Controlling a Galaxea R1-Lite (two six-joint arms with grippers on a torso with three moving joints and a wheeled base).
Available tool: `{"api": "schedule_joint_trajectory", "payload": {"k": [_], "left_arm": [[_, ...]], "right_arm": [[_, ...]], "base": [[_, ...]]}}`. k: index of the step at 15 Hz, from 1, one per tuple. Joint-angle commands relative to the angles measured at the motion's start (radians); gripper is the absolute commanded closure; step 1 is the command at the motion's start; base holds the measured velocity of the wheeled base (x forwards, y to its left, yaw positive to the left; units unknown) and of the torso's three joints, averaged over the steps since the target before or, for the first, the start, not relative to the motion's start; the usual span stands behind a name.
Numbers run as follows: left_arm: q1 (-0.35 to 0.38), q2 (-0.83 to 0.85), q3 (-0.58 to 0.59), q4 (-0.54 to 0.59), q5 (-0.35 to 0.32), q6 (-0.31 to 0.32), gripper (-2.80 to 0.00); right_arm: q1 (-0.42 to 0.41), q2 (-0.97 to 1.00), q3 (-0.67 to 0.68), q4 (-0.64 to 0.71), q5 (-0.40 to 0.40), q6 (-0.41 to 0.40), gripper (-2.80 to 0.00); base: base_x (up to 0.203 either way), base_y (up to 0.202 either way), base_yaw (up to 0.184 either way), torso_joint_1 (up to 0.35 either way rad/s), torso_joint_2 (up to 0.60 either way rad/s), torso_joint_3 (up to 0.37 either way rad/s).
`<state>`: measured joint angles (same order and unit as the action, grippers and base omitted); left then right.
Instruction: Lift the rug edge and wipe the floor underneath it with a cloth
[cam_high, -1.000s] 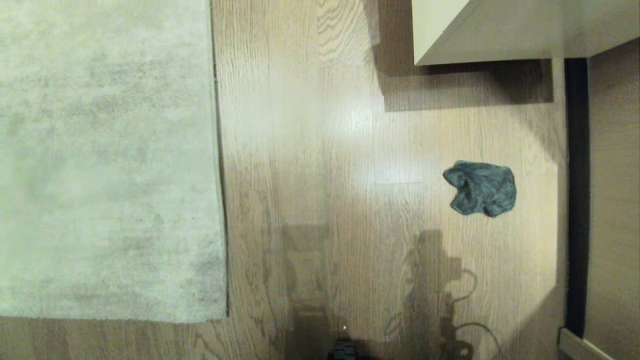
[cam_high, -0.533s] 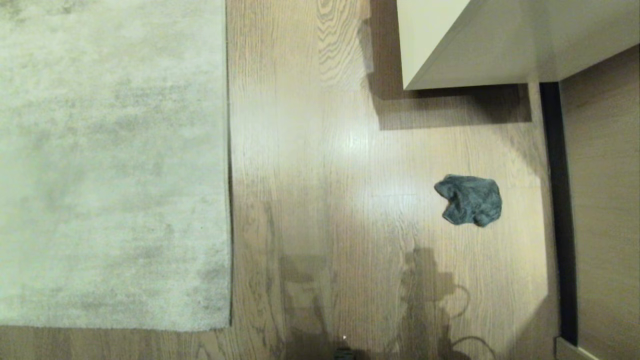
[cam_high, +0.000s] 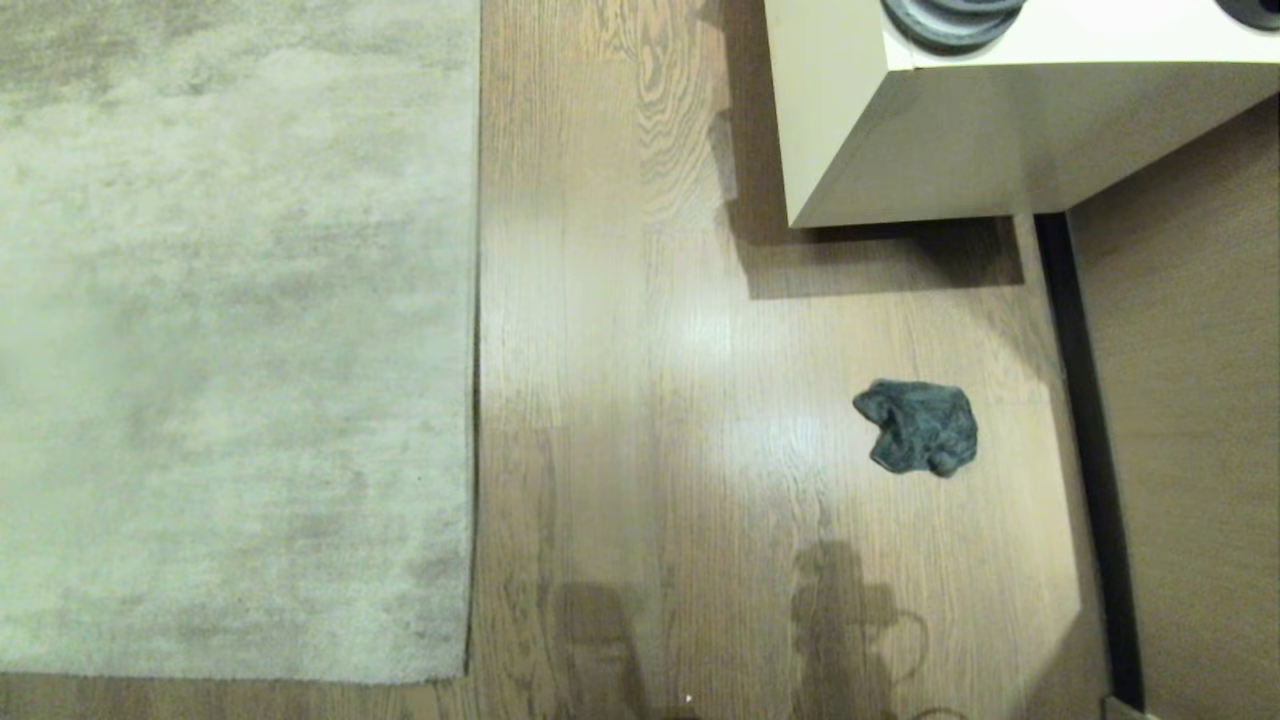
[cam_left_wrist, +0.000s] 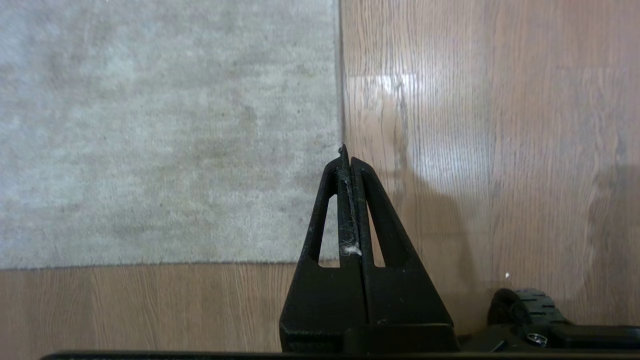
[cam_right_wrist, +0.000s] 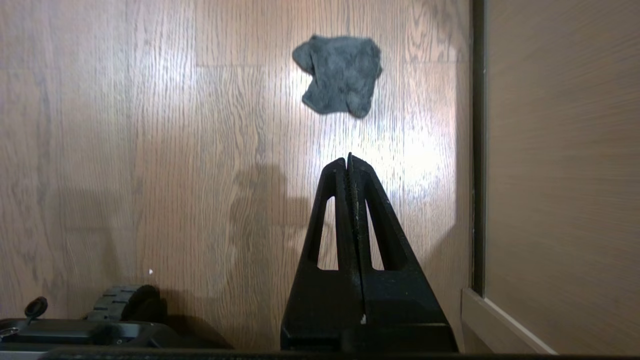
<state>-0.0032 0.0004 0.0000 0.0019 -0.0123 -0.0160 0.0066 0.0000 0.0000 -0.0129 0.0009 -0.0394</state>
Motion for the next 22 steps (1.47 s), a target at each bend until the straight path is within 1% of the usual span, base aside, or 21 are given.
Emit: {"api": "schedule_joint_trajectory", "payload": {"k": [1,22], "left_arm": [[0.0,0.001,0.0,0.0,0.0,-0.001,0.0],[0.0,0.001,0.0,0.001,0.0,0.001,0.0]], "right_arm": [[0.001,0.002,0.0,-0.001,0.001,-0.001,0.0],[0.0,0.002,0.0,-0.001,0.001,-0.001,0.0]], "base": [[0.0,0.0,0.0,0.0,0.0,0.206],[0.0,0.0,0.0,0.001,0.0,0.202]]}}
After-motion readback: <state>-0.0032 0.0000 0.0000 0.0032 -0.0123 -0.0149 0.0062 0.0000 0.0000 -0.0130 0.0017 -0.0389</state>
